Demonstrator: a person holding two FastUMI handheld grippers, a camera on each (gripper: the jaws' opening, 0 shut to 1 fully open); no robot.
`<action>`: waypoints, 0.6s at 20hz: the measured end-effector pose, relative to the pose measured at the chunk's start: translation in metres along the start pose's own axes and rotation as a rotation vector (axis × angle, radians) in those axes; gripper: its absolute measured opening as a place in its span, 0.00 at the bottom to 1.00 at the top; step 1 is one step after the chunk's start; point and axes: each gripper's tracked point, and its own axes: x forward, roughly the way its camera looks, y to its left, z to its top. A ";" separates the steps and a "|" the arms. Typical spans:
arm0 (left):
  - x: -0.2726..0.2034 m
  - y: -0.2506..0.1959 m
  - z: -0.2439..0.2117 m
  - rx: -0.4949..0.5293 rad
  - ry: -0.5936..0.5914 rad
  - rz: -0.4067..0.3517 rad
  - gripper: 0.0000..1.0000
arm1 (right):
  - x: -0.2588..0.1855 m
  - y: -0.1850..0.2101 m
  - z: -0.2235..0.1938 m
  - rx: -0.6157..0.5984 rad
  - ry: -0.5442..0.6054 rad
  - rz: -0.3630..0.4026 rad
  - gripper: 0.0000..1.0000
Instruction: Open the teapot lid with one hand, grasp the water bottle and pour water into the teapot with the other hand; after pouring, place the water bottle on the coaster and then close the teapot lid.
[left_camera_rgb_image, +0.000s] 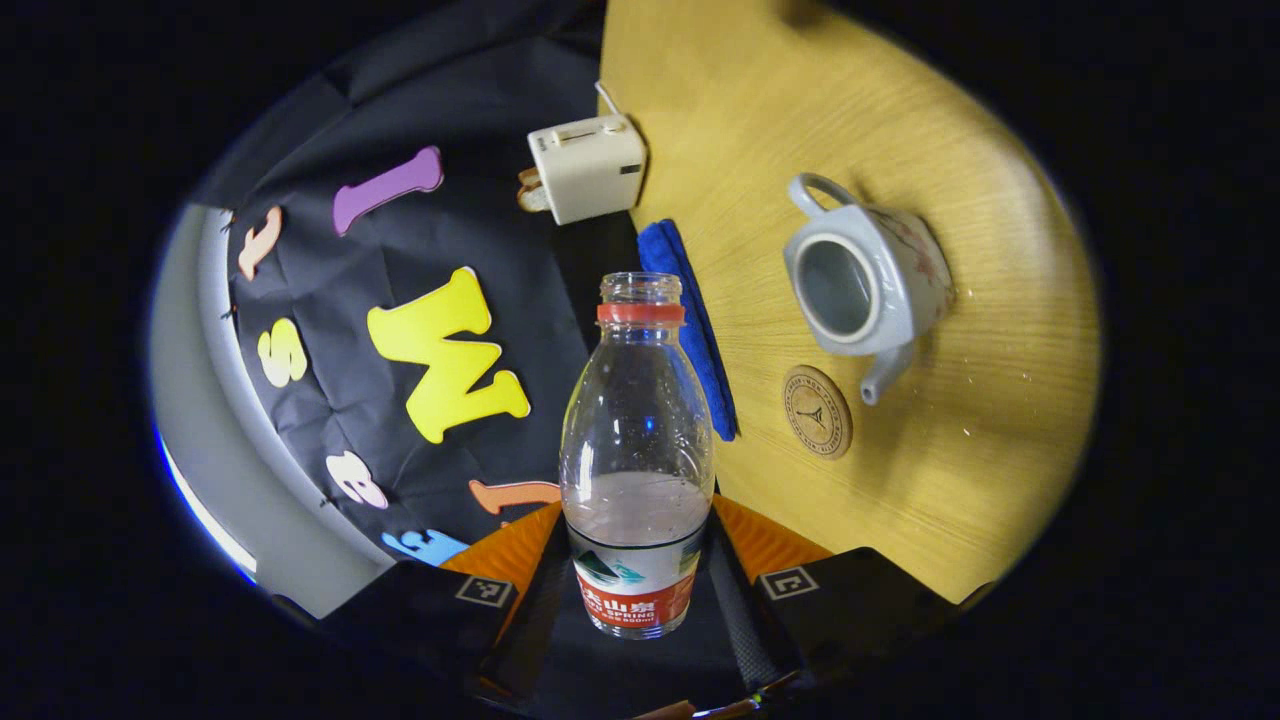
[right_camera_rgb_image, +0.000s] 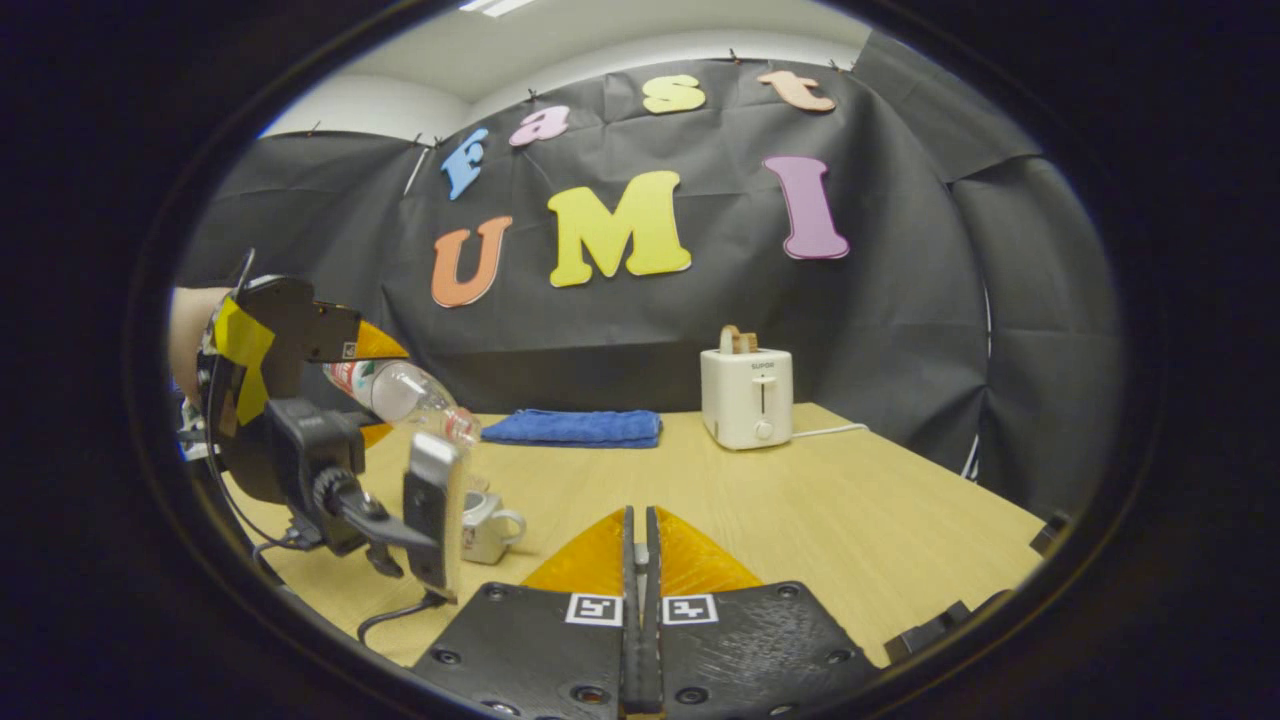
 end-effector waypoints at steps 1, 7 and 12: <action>0.004 0.001 -0.004 -0.091 -0.002 -0.015 0.74 | -0.001 0.000 0.000 -0.001 -0.004 -0.001 0.00; 0.028 0.022 -0.012 -0.561 -0.030 -0.039 0.74 | 0.001 -0.003 -0.001 0.001 -0.002 -0.005 0.00; 0.053 0.020 -0.020 -0.996 -0.038 -0.054 0.75 | 0.001 -0.003 -0.001 0.001 -0.002 -0.005 0.00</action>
